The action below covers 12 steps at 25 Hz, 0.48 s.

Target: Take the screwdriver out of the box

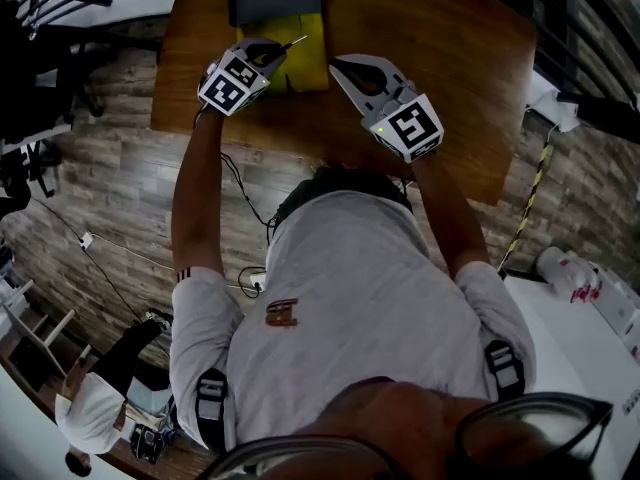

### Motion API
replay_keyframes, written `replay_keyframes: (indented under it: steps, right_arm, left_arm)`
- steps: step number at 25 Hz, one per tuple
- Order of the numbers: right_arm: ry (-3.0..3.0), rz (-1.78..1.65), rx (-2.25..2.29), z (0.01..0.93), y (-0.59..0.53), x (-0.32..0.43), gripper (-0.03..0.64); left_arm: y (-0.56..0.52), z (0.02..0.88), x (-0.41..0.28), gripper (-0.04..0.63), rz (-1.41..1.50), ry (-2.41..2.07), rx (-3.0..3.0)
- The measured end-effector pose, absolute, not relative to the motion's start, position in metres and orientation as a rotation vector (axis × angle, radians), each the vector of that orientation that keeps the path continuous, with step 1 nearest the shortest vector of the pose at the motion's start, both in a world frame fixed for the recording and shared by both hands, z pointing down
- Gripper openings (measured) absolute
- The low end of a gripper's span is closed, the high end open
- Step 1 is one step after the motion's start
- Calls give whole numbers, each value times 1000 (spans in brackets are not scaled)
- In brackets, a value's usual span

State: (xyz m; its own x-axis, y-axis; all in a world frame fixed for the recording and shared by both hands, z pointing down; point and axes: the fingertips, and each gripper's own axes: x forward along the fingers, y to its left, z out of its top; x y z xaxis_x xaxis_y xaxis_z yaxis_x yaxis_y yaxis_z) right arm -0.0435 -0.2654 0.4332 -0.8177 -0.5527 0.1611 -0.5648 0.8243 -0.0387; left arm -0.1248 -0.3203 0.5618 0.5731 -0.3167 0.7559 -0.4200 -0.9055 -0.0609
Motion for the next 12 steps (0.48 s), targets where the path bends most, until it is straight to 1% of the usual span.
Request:
replay_keyframes:
  steps: [12]
  right_arm:
    - [-2919, 95, 822, 413, -247, -63, 32]
  left_arm:
    - [-289, 474, -136, 74, 643, -1021, 2728]
